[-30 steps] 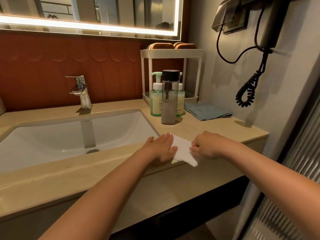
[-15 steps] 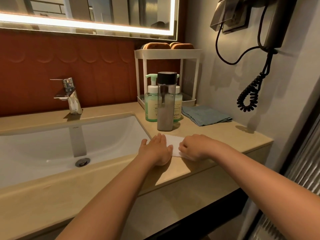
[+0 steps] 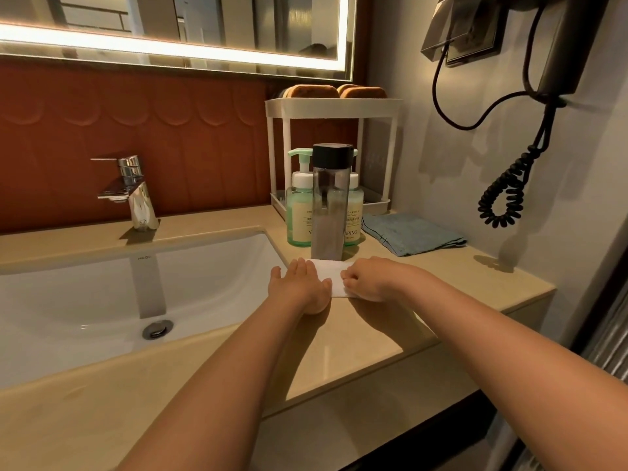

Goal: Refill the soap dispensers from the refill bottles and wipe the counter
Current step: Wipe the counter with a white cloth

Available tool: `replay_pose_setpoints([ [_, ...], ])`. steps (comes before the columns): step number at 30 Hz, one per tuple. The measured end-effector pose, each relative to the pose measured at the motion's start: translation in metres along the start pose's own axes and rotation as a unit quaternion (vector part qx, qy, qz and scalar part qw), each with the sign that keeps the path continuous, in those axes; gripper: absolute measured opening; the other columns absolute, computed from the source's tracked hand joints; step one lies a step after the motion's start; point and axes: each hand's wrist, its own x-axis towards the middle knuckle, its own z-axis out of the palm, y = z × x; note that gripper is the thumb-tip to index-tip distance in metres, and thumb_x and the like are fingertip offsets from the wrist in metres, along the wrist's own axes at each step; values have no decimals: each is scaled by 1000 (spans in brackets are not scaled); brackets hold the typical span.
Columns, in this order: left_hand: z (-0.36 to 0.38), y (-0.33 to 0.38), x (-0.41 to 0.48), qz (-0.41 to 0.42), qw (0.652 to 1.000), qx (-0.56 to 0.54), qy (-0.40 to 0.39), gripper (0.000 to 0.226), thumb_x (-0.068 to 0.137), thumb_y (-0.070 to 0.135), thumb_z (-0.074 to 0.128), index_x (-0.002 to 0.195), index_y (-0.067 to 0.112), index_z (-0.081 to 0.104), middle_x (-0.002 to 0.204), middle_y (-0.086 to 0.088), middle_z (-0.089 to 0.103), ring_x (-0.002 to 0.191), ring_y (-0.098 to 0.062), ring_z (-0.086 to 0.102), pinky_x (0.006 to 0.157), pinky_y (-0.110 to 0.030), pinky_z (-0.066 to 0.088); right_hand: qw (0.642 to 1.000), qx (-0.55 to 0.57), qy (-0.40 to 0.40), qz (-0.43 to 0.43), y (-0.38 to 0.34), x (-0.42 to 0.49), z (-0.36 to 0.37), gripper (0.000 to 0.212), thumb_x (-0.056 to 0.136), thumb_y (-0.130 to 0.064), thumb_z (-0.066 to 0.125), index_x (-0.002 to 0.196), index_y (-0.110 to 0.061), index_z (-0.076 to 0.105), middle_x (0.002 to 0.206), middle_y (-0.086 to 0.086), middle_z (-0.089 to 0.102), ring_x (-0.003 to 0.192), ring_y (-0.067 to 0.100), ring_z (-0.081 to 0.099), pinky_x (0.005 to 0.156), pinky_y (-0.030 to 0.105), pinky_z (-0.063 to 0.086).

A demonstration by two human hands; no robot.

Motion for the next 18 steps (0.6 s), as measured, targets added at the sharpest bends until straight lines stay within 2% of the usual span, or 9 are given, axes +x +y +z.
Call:
replay_pose_setpoints([
  [4,-1,-2,10,-5,1000,-3,2,59,99,44,16,147,12,6,157,-8,7,145,-25,4,115,-50,0,1000,-5,3,2,0,11,0,36,100,-29,33,128,-17,52,121,8,55,103,21,50,84,31,38],
  [6,-1,-3,15,-9,1000,-2,4,59,99,45,16,147,12,8,157,-8,9,144,-25,6,115,-50,0,1000,-21,3,-2,-1,16,-1,36,100,-28,33,129,-17,50,124,9,53,106,23,49,82,30,36],
  [13,-3,-6,29,-7,1000,-8,4,58,99,43,17,147,10,9,156,-9,12,144,-26,9,115,-50,2,1000,0,6,-13,6,34,-5,28,99,-26,35,115,-18,57,118,7,55,96,20,45,80,31,35],
  [18,-3,-8,36,-12,1000,-10,7,58,99,43,18,147,10,9,156,-9,11,144,-26,8,115,-50,2,1000,0,6,-9,5,43,-5,32,99,-25,36,124,-19,55,120,6,55,103,21,48,84,30,38],
])
